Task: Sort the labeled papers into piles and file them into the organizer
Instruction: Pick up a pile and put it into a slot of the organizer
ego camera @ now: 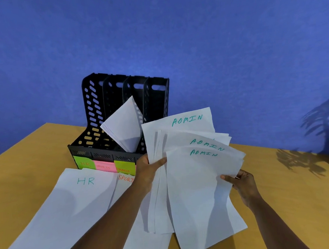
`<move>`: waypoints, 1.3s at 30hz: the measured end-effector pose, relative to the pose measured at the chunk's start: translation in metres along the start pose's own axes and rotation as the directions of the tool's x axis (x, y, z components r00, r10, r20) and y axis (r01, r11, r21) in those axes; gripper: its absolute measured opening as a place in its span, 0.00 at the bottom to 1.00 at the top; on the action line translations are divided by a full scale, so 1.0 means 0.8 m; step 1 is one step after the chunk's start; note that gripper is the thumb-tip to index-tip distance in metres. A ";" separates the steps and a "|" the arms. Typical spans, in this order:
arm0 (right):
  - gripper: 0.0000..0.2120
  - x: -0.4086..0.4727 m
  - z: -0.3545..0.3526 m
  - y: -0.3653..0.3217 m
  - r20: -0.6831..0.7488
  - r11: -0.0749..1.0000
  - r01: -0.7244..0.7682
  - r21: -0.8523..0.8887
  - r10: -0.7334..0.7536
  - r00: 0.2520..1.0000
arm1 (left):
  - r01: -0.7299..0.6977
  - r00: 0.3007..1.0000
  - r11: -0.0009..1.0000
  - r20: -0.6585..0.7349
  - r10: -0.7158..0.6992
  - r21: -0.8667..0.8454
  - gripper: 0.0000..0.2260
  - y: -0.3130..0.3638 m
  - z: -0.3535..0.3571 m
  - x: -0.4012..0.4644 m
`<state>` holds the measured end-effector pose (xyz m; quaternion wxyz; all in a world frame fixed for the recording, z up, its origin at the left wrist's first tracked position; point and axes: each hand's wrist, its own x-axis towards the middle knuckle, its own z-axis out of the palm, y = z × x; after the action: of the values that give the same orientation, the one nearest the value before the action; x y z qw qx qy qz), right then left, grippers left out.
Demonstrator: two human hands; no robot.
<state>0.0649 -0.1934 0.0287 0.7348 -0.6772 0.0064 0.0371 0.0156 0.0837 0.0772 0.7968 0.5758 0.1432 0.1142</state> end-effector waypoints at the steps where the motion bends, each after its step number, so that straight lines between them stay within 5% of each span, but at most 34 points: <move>1: 0.15 0.004 -0.002 0.003 0.008 1.000 -0.014 -0.015 0.014 1.000 | 0.009 1.000 1.000 0.000 -0.009 -0.015 0.10 -0.001 0.001 0.000; 2: 0.05 0.003 0.000 0.001 -0.020 1.000 -0.005 0.015 0.005 1.000 | 0.021 1.000 0.999 0.001 -0.021 -0.035 0.08 -0.001 0.002 0.001; 4: 0.13 0.007 -0.004 0.003 -0.069 0.999 0.018 -0.027 -0.020 0.997 | 0.040 0.999 0.997 0.006 -0.039 -0.067 0.05 -0.002 0.002 0.001; 6: 0.04 0.000 -0.006 -0.001 -0.077 1.000 -0.014 -0.004 0.013 0.997 | 0.047 0.999 0.996 0.012 -0.047 -0.081 0.05 -0.005 0.002 0.003; 9: 0.27 0.000 -0.017 0.004 -0.072 1.000 -0.014 0.001 0.014 0.997 | 0.051 0.999 0.993 0.020 -0.050 -0.102 0.06 -0.005 0.001 0.004; 13: 0.07 -0.003 -0.019 0.006 -0.043 0.999 -0.051 -0.006 0.050 0.998 | 0.013 1.000 0.998 0.014 -0.012 -0.066 0.09 -0.003 0.003 0.003; 16: 0.21 -0.005 -0.010 0.006 -0.010 0.999 -0.033 -0.024 0.033 0.999 | 0.003 1.000 1.000 -0.019 -0.003 -0.027 0.09 -0.003 0.008 0.001; 19: 0.05 -0.006 -0.002 0.004 -0.050 1.000 0.013 -0.018 -0.014 0.999 | 0.001 0.994 0.999 -0.111 -0.007 -0.053 0.10 -0.001 0.013 0.000; 27: 0.08 0.001 -0.006 0.003 -0.143 0.996 0.070 -0.055 -0.078 0.987 | -0.018 0.985 0.997 -0.171 0.005 -0.072 0.14 -0.004 0.017 -0.004; 34: 0.12 -0.006 -0.048 0.005 -0.198 0.979 0.010 0.203 0.031 0.980 | -0.016 0.987 0.991 -0.159 -0.006 -0.135 0.08 0.004 0.012 -0.002; 39: 0.11 -0.012 -0.062 0.003 -0.208 0.980 -0.022 0.197 0.063 0.976 | -0.027 0.982 0.997 -0.186 0.013 -0.075 0.12 -0.003 0.011 0.004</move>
<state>0.0575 -0.2433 0.0231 0.7913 -0.6023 0.1032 -0.0207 0.0216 0.0763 0.0771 0.8005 0.5329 0.2064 0.1807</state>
